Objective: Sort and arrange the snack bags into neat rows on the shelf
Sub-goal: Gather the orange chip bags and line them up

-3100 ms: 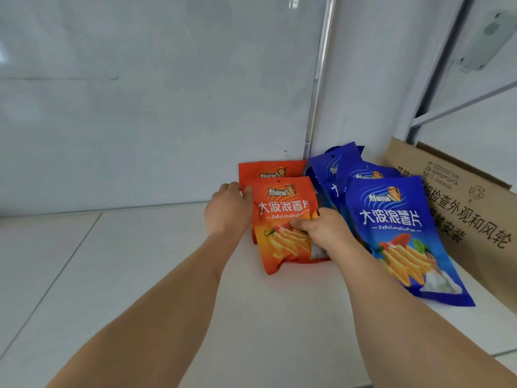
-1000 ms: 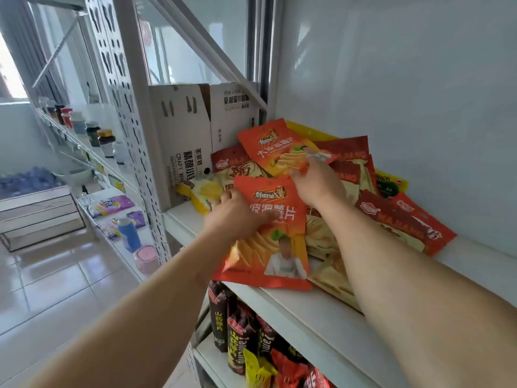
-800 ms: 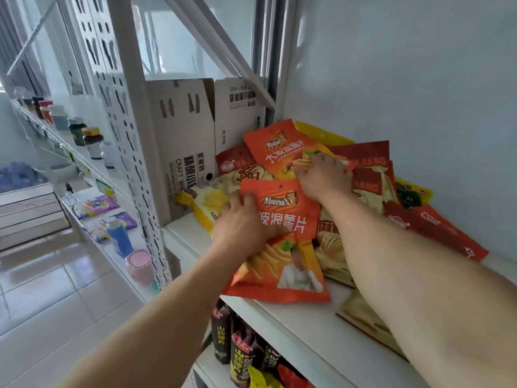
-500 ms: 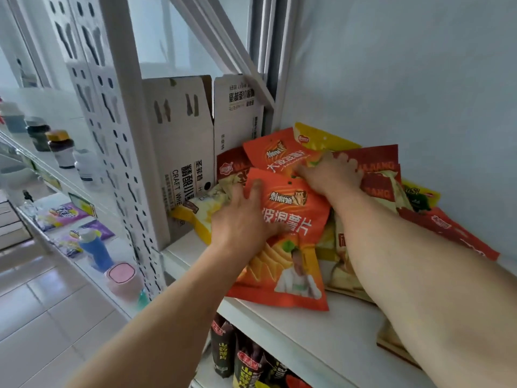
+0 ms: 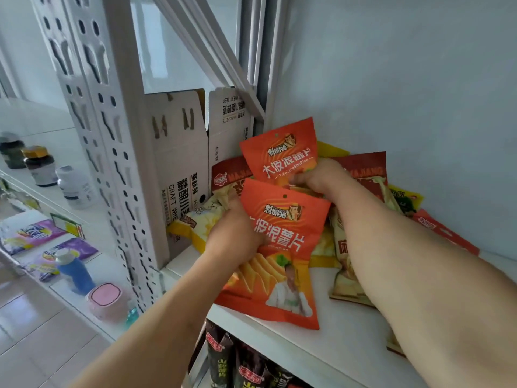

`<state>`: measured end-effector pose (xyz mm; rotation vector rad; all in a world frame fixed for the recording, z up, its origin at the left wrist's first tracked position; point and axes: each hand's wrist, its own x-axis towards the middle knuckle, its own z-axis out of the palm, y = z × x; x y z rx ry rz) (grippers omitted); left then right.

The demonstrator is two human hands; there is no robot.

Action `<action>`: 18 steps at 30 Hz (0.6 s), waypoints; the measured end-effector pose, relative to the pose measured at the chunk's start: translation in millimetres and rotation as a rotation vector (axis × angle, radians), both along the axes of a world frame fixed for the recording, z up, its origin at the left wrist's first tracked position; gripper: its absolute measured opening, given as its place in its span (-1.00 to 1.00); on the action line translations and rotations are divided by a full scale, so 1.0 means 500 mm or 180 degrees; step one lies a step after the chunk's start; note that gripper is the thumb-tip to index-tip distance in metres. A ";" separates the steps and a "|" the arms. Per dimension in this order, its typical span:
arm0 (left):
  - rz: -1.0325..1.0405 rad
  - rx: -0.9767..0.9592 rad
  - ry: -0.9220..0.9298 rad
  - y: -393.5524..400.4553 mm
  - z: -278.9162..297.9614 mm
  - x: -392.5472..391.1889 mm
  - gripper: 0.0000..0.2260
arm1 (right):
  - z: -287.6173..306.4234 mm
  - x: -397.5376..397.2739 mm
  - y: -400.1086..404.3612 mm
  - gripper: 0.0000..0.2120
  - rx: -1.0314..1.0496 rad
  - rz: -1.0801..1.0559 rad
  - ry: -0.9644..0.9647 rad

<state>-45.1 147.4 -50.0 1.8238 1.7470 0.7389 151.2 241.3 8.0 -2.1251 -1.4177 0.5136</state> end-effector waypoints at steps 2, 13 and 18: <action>0.0082 -0.0005 -0.0221 0.000 -0.003 -0.002 -0.08 | 0.018 -0.003 -0.028 -0.36 0.0289 0.0042 0.0220; -0.0776 -0.1002 -0.2950 -0.065 0.061 -0.001 -0.74 | 0.042 0.136 -0.225 -0.86 0.1619 -0.0533 0.1559; -0.1101 -0.1668 -0.3671 -0.139 0.078 0.070 -0.76 | 0.020 0.256 -0.350 -0.77 0.1827 -0.1114 0.2068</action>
